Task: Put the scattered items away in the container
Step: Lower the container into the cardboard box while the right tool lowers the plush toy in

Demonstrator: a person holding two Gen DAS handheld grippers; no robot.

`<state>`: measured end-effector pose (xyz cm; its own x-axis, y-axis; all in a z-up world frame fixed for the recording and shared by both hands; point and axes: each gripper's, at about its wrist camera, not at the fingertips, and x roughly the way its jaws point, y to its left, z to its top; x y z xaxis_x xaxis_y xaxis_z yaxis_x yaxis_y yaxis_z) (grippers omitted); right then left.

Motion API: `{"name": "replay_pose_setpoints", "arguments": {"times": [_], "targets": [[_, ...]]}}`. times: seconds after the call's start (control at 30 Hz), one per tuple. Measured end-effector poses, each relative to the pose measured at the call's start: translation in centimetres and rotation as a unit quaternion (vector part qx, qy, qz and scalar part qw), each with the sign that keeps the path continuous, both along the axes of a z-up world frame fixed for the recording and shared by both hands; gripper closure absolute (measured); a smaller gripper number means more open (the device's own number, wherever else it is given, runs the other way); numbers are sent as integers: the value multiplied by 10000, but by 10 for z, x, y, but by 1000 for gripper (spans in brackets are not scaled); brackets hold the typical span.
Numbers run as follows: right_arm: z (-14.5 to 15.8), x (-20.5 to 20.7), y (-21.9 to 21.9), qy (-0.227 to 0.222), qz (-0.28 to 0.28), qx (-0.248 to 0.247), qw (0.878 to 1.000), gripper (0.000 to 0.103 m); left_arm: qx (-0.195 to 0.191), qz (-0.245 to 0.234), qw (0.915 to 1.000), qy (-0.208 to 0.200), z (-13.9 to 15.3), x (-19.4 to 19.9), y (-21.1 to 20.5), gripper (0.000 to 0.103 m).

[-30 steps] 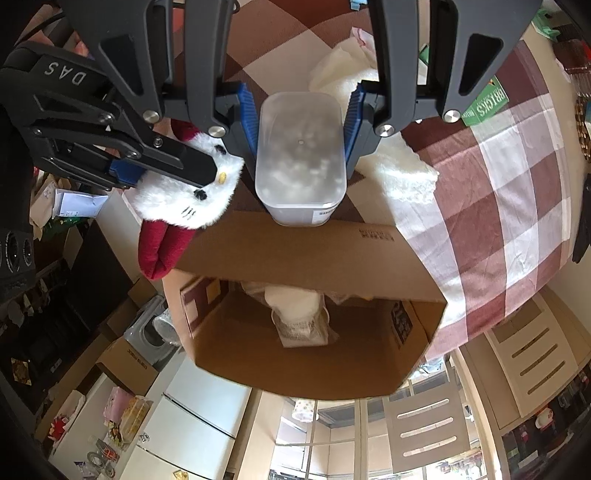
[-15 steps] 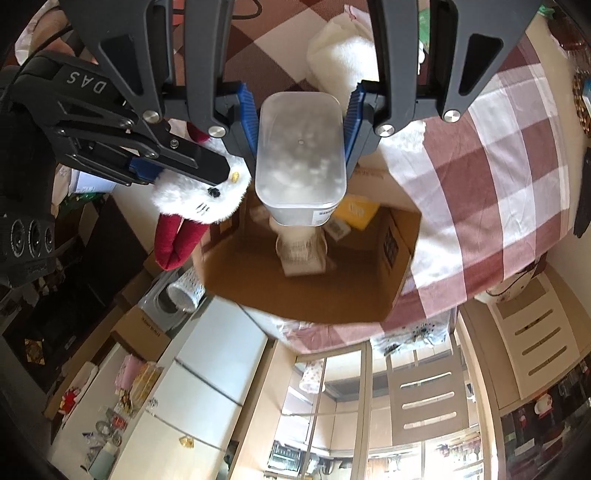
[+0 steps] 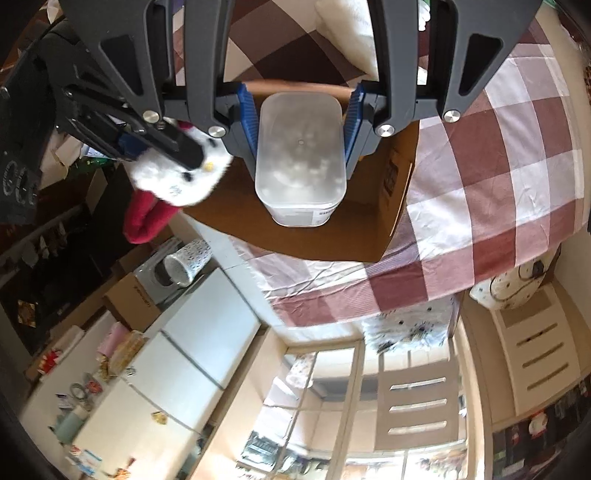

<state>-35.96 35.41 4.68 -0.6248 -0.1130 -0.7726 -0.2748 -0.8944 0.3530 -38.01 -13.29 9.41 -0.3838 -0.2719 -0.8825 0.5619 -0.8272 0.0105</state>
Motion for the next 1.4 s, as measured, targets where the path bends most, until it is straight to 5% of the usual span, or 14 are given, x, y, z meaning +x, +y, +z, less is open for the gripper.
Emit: {"name": "replay_pose_setpoints", "arguments": {"times": [0.47, 0.73, 1.4], "targets": [[-66, -17, 7, -979, 201, 307, 9945, 67, 70, 103, 9981, -608, -68, -8, -18, 63], [-68, -23, -7, -1181, 516, 754, 9888, 67, -15, 38, 9975, -712, -79, -13, -18, 63], [-68, -26, -7, -1159, 533, 684, 9895, 58, -26, 30, 9963, -854, -85, -12, -17, 63]]}}
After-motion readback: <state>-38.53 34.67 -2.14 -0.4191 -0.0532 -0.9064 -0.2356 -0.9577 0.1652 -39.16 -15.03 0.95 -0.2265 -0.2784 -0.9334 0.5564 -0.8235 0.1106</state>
